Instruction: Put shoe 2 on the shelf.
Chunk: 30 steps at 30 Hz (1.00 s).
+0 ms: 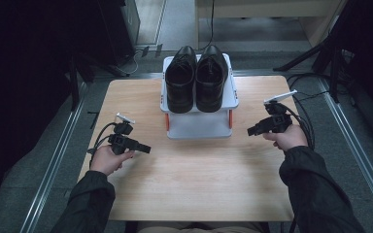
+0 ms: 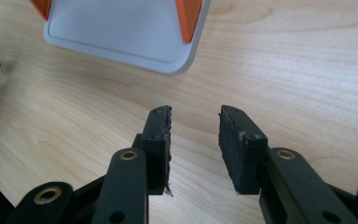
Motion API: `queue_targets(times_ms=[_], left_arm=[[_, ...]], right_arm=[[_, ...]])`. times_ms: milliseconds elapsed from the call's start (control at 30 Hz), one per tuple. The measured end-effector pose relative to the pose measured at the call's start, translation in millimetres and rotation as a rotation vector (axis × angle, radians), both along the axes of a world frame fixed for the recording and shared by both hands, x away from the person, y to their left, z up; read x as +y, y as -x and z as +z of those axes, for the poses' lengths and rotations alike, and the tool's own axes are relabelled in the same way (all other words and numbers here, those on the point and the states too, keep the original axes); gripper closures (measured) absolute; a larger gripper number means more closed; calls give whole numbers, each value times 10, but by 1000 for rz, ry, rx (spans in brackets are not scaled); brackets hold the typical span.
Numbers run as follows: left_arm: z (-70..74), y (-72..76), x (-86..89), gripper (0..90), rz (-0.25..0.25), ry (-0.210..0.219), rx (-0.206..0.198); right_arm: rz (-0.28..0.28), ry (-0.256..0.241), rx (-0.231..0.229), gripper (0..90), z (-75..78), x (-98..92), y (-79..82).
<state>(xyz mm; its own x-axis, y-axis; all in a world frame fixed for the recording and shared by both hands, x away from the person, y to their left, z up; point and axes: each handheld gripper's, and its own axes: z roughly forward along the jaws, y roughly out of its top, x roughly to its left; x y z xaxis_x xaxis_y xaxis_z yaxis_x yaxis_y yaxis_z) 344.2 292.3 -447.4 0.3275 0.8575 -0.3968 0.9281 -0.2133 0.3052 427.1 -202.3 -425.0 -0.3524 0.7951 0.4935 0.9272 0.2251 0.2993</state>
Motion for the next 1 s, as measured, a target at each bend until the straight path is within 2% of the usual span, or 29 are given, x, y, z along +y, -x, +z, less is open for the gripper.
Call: queue_targets(times_ms=[100,167,433,1000], left_arm=[[-7,0,-8,490,-4,-7,5],[-8,0,-13,490,-5,-6,5],[-13,-6,-29,484,-9,-8,6],[-28,-9,-43,480,-16,-13,13]], right_arm=[[4,-1,-5,646,-67,-1,59],[22,19,-15,646,-109,4,103],[39,-8,-14,642,-275,-11,219],[53,-45,-24,633,-393,25,285]])
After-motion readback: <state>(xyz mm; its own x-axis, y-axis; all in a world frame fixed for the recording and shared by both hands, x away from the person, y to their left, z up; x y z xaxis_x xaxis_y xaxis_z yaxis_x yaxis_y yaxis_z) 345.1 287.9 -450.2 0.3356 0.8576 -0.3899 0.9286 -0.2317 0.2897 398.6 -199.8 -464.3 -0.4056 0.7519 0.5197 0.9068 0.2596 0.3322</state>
